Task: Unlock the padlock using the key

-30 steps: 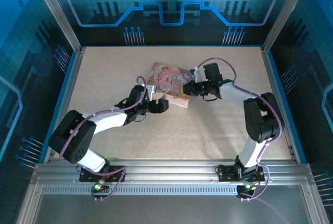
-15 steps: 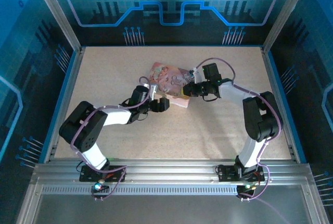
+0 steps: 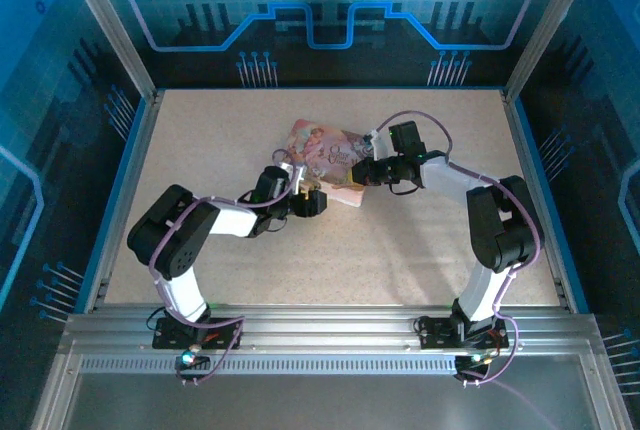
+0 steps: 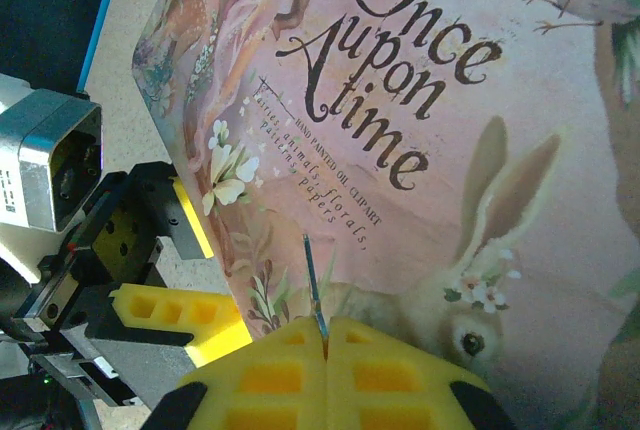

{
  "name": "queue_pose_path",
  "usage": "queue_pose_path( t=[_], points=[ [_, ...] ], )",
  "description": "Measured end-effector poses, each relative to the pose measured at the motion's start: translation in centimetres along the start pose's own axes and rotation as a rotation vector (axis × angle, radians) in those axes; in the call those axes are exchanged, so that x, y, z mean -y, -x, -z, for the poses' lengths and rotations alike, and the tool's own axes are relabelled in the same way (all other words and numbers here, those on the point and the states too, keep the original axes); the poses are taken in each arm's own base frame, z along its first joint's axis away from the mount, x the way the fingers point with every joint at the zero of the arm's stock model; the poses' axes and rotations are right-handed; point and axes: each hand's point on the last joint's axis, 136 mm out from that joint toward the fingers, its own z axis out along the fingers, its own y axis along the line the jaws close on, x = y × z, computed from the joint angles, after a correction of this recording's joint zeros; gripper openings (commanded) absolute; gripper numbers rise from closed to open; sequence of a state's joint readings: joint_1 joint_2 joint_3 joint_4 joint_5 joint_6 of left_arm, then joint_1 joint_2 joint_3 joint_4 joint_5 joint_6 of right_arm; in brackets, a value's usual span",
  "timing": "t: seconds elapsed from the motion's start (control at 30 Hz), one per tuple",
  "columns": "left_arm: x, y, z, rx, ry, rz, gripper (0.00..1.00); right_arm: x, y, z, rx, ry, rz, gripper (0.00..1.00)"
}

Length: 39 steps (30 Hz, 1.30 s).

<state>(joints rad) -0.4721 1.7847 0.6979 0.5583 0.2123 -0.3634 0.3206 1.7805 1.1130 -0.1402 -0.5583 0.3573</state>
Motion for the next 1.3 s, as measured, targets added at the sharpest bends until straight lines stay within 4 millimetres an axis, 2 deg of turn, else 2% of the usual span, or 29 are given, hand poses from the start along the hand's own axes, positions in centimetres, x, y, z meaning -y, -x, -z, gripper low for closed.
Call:
queue_pose_path(
  t=[0.47,0.8,1.3],
  points=[
    [0.3,0.1,-1.1,-0.008,-0.032,0.003,0.53,0.0,0.0,0.0,0.0,0.0,0.0,0.0],
    [0.5,-0.1,-1.5,-0.013,-0.055,0.018,0.49,0.0,0.0,0.0,0.0,0.0,0.003,0.0],
    [0.3,-0.3,-1.8,-0.017,-0.055,0.044,0.35,0.0,0.0,0.0,0.0,0.0,0.003,0.0]
  ],
)
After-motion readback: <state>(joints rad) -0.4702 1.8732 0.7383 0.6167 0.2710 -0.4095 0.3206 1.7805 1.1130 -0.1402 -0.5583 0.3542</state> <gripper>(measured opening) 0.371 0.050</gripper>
